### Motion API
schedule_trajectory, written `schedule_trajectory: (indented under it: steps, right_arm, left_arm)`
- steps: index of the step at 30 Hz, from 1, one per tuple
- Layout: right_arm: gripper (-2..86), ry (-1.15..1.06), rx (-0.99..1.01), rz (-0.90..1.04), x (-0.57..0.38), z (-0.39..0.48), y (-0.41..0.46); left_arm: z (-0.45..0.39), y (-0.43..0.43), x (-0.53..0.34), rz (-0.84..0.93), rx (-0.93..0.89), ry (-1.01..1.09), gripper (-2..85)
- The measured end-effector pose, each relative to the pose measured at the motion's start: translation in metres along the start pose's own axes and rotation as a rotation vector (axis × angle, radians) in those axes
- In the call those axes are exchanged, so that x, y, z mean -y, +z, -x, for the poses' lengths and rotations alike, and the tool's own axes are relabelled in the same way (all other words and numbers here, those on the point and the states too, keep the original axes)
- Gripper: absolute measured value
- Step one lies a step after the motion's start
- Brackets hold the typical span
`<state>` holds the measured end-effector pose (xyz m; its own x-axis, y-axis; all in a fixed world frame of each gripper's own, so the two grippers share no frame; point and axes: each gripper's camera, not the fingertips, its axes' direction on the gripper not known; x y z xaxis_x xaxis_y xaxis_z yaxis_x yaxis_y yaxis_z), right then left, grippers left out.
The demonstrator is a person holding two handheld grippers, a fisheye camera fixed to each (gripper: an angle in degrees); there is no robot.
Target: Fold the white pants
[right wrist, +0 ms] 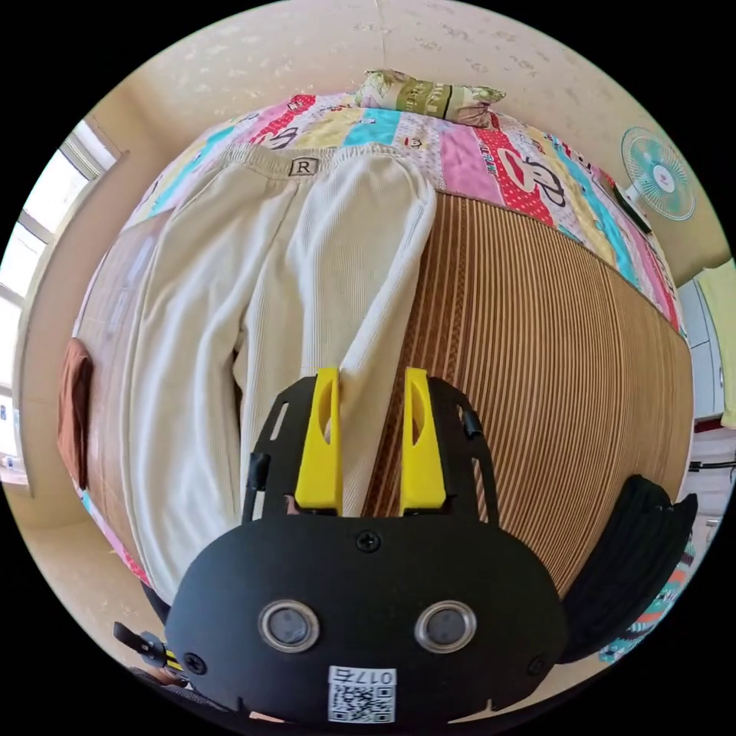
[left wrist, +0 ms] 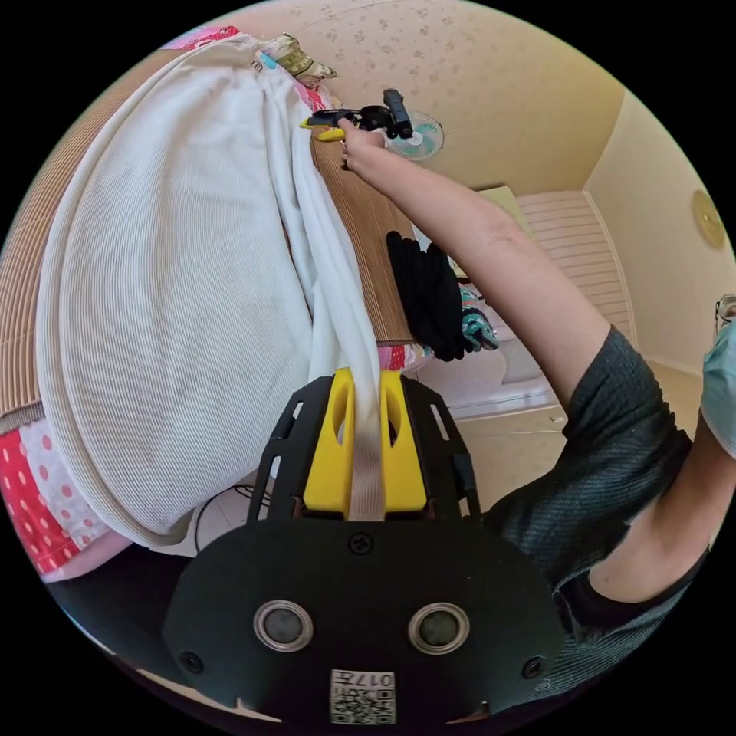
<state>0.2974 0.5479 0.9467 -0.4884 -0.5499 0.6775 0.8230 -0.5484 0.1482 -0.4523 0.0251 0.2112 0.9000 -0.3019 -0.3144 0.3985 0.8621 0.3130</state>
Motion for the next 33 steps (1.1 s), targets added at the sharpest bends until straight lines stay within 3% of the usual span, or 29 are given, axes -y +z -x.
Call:
schedule_trajectory:
  steps: [4, 10, 15, 21, 25, 30, 33]
  right_arm:
    - [3.8, -0.055, 0.012, -0.1, 0.014, 0.041, -0.026]
    - [2.8, -0.377, 0.034, -0.363, 0.017, 0.192, -0.111]
    - [2.9, -0.492, 0.359, -0.261, 0.036, 0.269, -0.101]
    - [3.4, -0.424, 0.733, -0.302, -0.036, 0.205, -0.087]
    - [5.6, -0.467, 0.71, -0.252, -0.128, 0.149, -0.08]
    - [10.2, -0.36, 0.496, -0.179, -0.304, 0.05, -0.058]
    - [9.7, -0.302, 0.616, -0.113, -0.383, 0.01, -0.048]
  left_arm:
    - [0.001, 0.018, -0.004, 0.081, 0.009, -0.01, 5.2]
    - [-0.015, 0.001, -0.025, 0.041, 0.045, 0.017, 5.0]
    - [-0.013, -0.019, -0.061, 0.007, 0.183, -0.058, 5.1]
    - [0.017, -0.014, -0.107, 0.021, 0.217, -0.206, 7.0]
    - [0.017, -0.013, -0.117, -0.033, 0.183, -0.205, 7.6]
    - [-0.007, 0.013, -0.107, 0.003, 0.279, -0.145, 7.6]
    - [-0.016, 0.033, -0.103, 0.074, 0.287, -0.086, 5.2]
